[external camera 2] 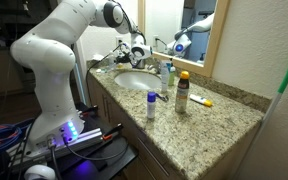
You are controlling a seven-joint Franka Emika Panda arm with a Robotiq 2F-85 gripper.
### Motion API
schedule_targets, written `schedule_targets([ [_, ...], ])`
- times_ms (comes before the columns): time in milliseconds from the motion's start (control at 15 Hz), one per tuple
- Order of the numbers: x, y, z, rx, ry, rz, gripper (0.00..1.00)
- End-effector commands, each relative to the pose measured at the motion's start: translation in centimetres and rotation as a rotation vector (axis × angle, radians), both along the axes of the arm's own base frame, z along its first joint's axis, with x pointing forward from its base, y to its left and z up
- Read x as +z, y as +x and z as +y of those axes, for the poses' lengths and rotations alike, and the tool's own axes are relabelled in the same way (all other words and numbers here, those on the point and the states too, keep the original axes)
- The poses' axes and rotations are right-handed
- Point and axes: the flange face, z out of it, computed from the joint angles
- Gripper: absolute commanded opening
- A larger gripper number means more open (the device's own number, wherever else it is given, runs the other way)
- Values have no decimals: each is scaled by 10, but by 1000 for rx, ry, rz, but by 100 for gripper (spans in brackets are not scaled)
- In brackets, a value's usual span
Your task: Remove the blue toothbrush from the silver cup and place it on the left side of the counter
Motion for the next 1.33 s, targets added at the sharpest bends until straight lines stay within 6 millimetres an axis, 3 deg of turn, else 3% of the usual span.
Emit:
schedule_targets([
  [0, 0, 15, 1, -5, -97, -115, 51],
  [400, 11, 12, 7, 42, -163, -228, 95],
  [467, 14, 12, 7, 51, -202, -259, 99],
  [800, 47, 11, -7, 87, -335, -444, 100],
  [1067, 77, 5, -14, 91, -247, -530, 100],
  [1267, 99, -11, -33, 132, -224, -570, 100],
])
